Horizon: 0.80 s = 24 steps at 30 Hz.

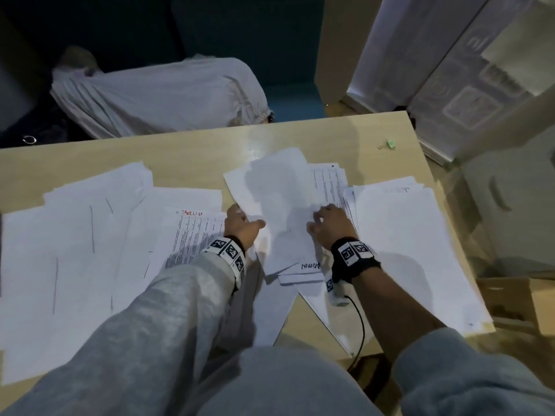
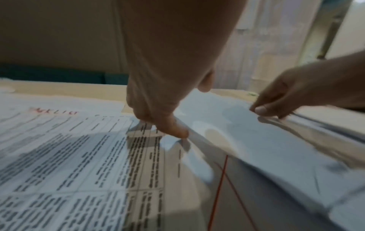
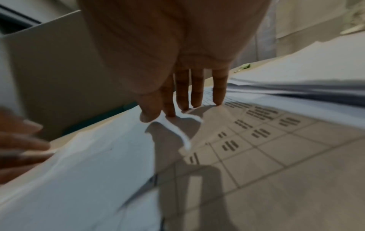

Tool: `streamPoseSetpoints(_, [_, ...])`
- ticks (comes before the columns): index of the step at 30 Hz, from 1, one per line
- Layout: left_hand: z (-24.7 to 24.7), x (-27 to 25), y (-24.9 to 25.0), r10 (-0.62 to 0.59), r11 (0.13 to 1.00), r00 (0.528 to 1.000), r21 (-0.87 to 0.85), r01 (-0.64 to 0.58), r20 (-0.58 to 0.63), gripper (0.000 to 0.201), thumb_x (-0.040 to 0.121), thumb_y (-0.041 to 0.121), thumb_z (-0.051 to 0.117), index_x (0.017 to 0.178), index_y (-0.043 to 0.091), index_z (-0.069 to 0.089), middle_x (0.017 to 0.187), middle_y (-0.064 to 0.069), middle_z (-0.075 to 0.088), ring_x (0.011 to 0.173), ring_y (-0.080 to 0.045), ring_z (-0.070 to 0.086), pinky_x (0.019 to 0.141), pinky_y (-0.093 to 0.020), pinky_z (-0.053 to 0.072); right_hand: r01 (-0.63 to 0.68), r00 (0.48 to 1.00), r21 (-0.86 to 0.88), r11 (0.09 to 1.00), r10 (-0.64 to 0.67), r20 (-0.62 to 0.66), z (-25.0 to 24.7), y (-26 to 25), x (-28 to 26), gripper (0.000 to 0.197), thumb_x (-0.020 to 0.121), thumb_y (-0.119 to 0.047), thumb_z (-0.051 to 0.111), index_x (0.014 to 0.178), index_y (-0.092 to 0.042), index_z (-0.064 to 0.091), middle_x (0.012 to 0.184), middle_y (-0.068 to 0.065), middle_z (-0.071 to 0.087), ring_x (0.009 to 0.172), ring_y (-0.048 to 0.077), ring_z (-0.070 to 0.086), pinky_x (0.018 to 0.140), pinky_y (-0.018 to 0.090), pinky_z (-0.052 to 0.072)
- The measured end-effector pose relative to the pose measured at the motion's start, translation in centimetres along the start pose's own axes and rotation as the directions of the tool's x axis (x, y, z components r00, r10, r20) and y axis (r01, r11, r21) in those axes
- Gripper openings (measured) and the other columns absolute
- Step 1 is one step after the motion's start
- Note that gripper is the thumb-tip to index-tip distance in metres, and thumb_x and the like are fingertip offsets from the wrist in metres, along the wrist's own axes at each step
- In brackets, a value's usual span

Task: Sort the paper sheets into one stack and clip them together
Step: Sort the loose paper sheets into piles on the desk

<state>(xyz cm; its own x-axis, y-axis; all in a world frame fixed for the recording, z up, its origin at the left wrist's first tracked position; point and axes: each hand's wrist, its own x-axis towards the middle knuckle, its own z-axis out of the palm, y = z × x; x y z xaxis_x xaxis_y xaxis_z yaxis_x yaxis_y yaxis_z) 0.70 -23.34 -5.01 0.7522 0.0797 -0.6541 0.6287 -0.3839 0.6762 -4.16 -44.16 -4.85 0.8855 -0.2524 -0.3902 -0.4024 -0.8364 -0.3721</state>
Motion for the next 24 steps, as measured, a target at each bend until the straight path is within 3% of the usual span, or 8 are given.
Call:
streamPoseSetpoints(3, [0.0,0.1,0.4,-0.05,0.997,0.998,-0.051,0.052,0.028,0.051,0.083,0.017,0.072,0.125,0.007,0.044,0.113,-0.02,0.064,0.074,-0.027,0.062,0.067,-0.033,0.05,-0.14,0.988,0.205,0.969,0.151,-0.036,-0.4,0.1,-0.4,0.037,0.085,-0.037,0.066,0.1,-0.004,0.072,0.111,0.011,0.067,0.103,0.027,0.062,0.087,0.028,0.047])
streamPoseSetpoints(4, [0.2,0.1,0.3,-0.014,0.999,0.999,0.036,0.013,0.047,0.042,0.086,0.021,0.069,0.121,0.006,0.051,0.113,-0.019,0.066,0.077,-0.026,0.063,0.07,-0.032,0.05,-0.154,0.985,0.243,0.958,0.167,-0.034,-0.6,0.2,-0.7,0.039,0.084,-0.037,0.068,0.106,-0.005,0.07,0.113,0.009,0.068,0.105,0.025,0.063,0.087,0.026,0.046])
streamPoseSetpoints(7, [1.1,-0.7,0.1,0.052,0.969,0.995,0.236,-0.071,0.086,0.043,0.091,0.026,0.062,0.129,0.01,0.054,0.129,-0.01,0.062,0.115,-0.028,0.059,0.094,-0.03,0.045,-0.117,0.988,0.405,0.907,0.146,-0.042,-0.2,0.4,-1.7,0.053,0.079,-0.029,0.076,0.124,-0.007,0.057,0.132,0.005,0.055,0.114,0.019,0.06,0.087,0.02,0.043])
streamPoseSetpoints(10, [2.1,-1.4,0.5,0.031,0.977,0.998,0.207,-0.043,0.058,0.057,0.085,0.022,0.068,0.135,0.007,0.046,0.131,-0.012,0.058,0.118,-0.03,0.056,0.09,-0.029,0.044,-0.096,0.991,0.495,0.864,0.131,-0.037,0.6,0.7,-2.6,0.071,0.078,-0.023,0.078,0.138,-0.013,0.042,0.156,0.0,0.022,0.123,0.017,0.054,0.097,0.025,0.045])
streamPoseSetpoints(12, [2.5,-1.6,0.8,-0.021,0.982,0.998,0.189,0.01,0.058,0.069,0.078,0.026,0.073,0.137,0.007,0.041,0.131,-0.012,0.056,0.117,-0.031,0.056,0.093,-0.033,0.047,-0.1,0.992,0.471,0.876,0.126,-0.024,0.9,0.7,-3.0,0.076,0.079,-0.024,0.077,0.143,-0.015,0.037,0.16,0.0,0.011,0.123,0.017,0.053,0.101,0.029,0.044])
streamPoseSetpoints(17, [2.2,-1.5,0.7,-0.041,0.975,0.994,0.222,0.017,0.104,0.069,0.082,0.029,0.071,0.139,0.005,0.041,0.139,-0.009,0.051,0.125,-0.031,0.051,0.101,-0.036,0.044,-0.139,0.988,0.492,0.859,0.15,0.017,0.9,0.3,-3.7,0.083,0.078,-0.031,0.077,0.147,-0.017,0.032,0.142,0.008,0.049,0.119,0.021,0.057,0.099,0.029,0.044])
streamPoseSetpoints(21, [1.1,-1.7,0.3,0.036,0.965,0.991,0.252,-0.068,0.129,0.054,0.085,0.024,0.069,0.133,0.008,0.051,0.134,-0.008,0.058,0.121,-0.028,0.055,0.102,-0.035,0.044,-0.139,0.99,0.476,0.868,0.123,0.065,0.3,-0.5,-4.2,0.074,0.082,-0.035,0.072,0.145,-0.017,0.037,0.143,0.004,0.049,0.113,0.022,0.06,0.094,0.027,0.044])
streamPoseSetpoints(24, [-0.2,-2.0,0.2,0.06,0.956,0.992,0.281,-0.09,0.111,0.059,0.086,0.017,0.067,0.139,0.008,0.045,0.139,-0.006,0.052,0.126,-0.028,0.051,0.104,-0.033,0.04,-0.129,0.991,0.436,0.891,0.132,0.024,0.6,-0.7,-4.1,0.055,0.086,-0.032,0.067,0.133,-0.009,0.05,0.132,0.012,0.057,0.109,0.025,0.06,0.091,0.028,0.045])
